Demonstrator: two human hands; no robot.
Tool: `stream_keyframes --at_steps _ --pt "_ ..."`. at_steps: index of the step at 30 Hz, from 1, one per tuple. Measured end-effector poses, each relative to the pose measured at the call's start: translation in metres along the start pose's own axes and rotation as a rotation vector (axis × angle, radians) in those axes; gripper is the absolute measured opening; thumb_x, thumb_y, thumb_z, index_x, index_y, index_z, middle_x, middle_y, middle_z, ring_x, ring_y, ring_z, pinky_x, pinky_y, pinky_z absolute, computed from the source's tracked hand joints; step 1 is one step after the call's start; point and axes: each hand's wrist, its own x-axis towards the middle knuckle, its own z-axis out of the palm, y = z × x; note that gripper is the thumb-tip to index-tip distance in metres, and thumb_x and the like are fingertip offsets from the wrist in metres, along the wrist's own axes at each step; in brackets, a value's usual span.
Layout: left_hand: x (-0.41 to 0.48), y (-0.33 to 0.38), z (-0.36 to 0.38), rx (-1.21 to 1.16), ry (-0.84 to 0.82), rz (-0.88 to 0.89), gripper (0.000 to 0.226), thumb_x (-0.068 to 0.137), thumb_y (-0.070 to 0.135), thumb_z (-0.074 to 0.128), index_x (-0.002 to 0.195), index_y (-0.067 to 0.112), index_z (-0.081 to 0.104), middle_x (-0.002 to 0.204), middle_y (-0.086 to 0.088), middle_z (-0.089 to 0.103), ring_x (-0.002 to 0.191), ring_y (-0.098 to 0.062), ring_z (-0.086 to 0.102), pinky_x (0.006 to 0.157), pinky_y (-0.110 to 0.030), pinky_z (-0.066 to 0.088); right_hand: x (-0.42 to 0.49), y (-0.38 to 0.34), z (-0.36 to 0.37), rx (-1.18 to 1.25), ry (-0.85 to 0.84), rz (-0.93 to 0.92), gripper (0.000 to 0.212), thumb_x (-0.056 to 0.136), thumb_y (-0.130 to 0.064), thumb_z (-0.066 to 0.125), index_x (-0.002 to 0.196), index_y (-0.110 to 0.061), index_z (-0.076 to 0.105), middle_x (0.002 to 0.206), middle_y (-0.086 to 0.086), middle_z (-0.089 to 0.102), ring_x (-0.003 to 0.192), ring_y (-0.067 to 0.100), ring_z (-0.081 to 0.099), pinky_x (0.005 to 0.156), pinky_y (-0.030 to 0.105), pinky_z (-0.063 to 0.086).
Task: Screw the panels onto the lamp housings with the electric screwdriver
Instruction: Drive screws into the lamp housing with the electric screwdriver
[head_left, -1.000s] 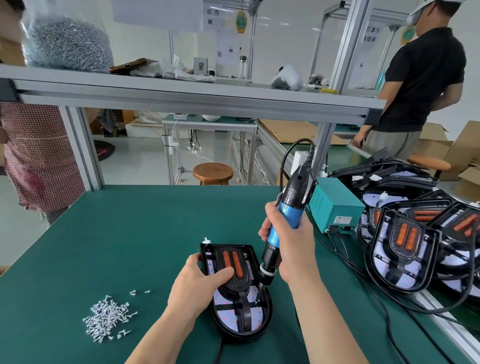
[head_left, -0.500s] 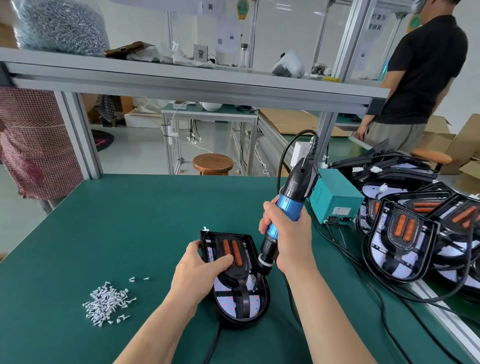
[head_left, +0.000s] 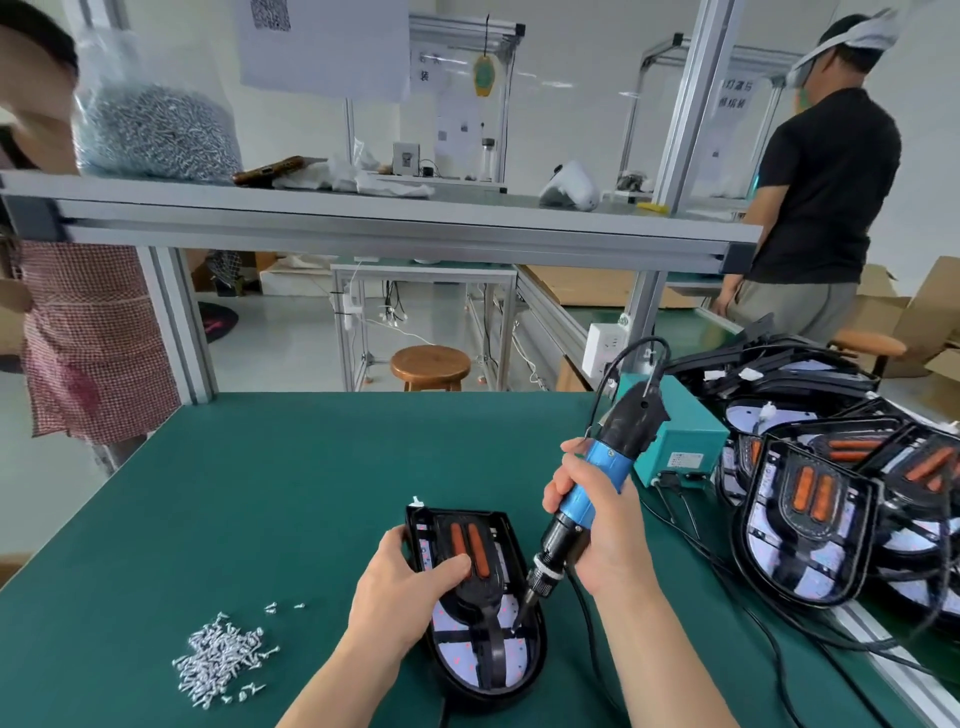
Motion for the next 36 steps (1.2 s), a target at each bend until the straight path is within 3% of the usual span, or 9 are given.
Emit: stream_keyframes --at_steps 5,9,14,20,24,36 --pt "0.001 -0.001 -0.001 -0.009 -0.025 -0.004 0.075 0.054 0.047 0.078 0.122 0.029 0.053 0.105 0.008 0.073 0.1 -0.017 0.069 0.096 -0.044 0.052 0.003 -0.001 0.002 0.053 0.041 0.017 0.008 0.079 -0.017 0.075 0.085 -0.017 0.069 0.066 0.005 0.049 0.055 0.017 0.047 0.053 0.026 0.046" --pt "0.003 -0.002 -0.003 -0.01 -0.042 -0.007 0.063 0.06 0.041 0.083 0.116 0.032 0.055 0.101 0.007 0.075 0.096 -0.018 0.071 0.095 -0.045 0.053 0.018 -0.011 0.009 0.139 0.151 0.024 0.014 0.085 -0.012 0.075 0.086 -0.015 0.062 0.066 0.004 0.051 0.053 0.015 0.05 0.05 0.024 0.047" --pt "0.005 -0.004 -0.003 0.005 -0.038 -0.011 0.061 0.07 0.037 0.085 0.121 0.03 0.053 0.105 0.004 0.074 0.1 -0.021 0.07 0.097 -0.046 0.051 0.022 -0.002 0.017 0.533 0.23 0.234 0.03 0.077 -0.029 0.078 0.092 -0.01 0.061 0.069 -0.001 0.055 0.053 0.008 0.055 0.048 0.02 0.049" --pt "0.005 -0.003 -0.003 0.023 -0.036 -0.003 0.055 0.072 0.035 0.086 0.117 0.03 0.055 0.1 0.005 0.075 0.095 -0.02 0.071 0.094 -0.045 0.053 0.011 0.037 0.009 0.784 0.234 0.379 0.041 0.084 -0.04 0.073 0.099 -0.005 0.057 0.074 0.003 0.056 0.054 0.012 0.057 0.051 0.023 0.052" --pt "0.001 -0.001 -0.003 0.052 -0.009 0.012 0.051 0.065 0.041 0.085 0.108 0.035 0.057 0.097 0.009 0.074 0.094 -0.016 0.071 0.093 -0.043 0.054 0.012 0.043 0.001 0.798 0.247 0.384 0.039 0.092 -0.041 0.068 0.101 -0.005 0.055 0.076 0.003 0.056 0.057 0.013 0.056 0.052 0.025 0.053" --pt "-0.005 0.002 -0.006 0.057 0.002 0.035 0.035 0.073 0.039 0.081 0.1 0.037 0.059 0.095 0.015 0.074 0.093 -0.007 0.069 0.094 -0.038 0.055 0.015 0.054 -0.002 0.723 0.228 0.415 0.037 0.093 -0.041 0.066 0.099 -0.007 0.053 0.073 0.003 0.055 0.055 0.012 0.056 0.053 0.024 0.053"
